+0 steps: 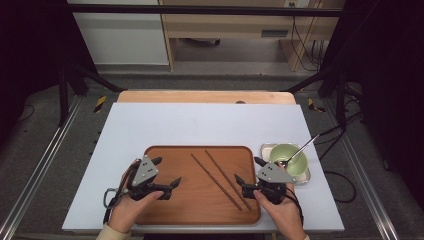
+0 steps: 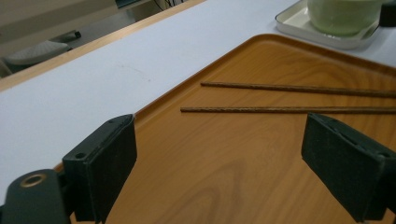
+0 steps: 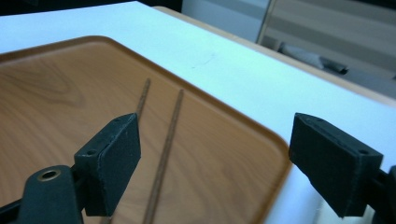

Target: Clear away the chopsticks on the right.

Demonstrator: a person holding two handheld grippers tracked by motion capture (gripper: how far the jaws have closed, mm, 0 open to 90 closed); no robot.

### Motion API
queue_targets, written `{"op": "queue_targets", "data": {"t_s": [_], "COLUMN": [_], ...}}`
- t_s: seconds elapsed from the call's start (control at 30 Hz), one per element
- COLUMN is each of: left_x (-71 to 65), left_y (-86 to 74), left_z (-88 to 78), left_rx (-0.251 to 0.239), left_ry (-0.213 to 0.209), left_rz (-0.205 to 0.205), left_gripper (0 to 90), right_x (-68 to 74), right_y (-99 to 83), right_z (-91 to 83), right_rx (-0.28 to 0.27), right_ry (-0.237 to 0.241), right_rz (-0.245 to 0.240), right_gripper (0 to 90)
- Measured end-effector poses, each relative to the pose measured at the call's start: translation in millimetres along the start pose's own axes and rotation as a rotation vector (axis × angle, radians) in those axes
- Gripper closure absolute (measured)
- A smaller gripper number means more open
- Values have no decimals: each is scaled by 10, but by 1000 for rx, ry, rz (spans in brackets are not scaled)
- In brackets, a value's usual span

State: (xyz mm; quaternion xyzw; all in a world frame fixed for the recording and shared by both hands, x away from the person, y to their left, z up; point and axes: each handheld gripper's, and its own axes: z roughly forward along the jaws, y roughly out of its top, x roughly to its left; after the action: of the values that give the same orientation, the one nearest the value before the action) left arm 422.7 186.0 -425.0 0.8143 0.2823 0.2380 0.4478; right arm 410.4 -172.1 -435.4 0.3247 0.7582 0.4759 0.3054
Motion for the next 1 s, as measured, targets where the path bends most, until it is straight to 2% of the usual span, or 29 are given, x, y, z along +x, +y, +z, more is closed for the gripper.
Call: {"op": "queue_targets", "data": {"t_s": [0.1,0.23,0.3,0.37,0.43,0.53,0.67,0.77,0.83,0.9,0.93,1.0], "left_x": [-28,-42,-49,-57,-72,-94,-99,-98,-85,-66,-67,-80], "left_y": [38,88,97,94,98,117,130,123,119,127,132,139], "left_z": [99,262,348,431,507,616,772,882,922,933,943,973], "left_rx": [22,72,113,136,158,189,227,265,260,238,238,250], "left_ry": [-18,-33,-41,-69,-101,-115,-132,-122,-122,-124,-124,-124], "left_rz": [-16,-26,-11,5,16,41,34,42,32,-14,-23,-13], "left_gripper": [102,136,163,309,416,570,743,814,840,856,865,875], "right_x": [-36,-77,-90,-107,-136,-180,-240,-272,-289,-308,-317,-337], "right_y": [-24,-33,-30,-34,-41,-51,-84,-100,-108,-130,-136,-147], "right_z": [-44,-94,-120,-155,-202,-237,-220,-232,-247,-246,-249,-261], "right_rx": [-22,-52,-63,-69,-80,-95,-83,-85,-83,-72,-74,-77], "right_ry": [-12,-24,-34,-52,-73,-96,-93,-97,-103,-104,-103,-108], "right_rz": [-1,33,38,42,50,58,91,110,122,127,137,148], "right_gripper": [163,134,123,115,115,115,122,124,134,136,138,141]}}
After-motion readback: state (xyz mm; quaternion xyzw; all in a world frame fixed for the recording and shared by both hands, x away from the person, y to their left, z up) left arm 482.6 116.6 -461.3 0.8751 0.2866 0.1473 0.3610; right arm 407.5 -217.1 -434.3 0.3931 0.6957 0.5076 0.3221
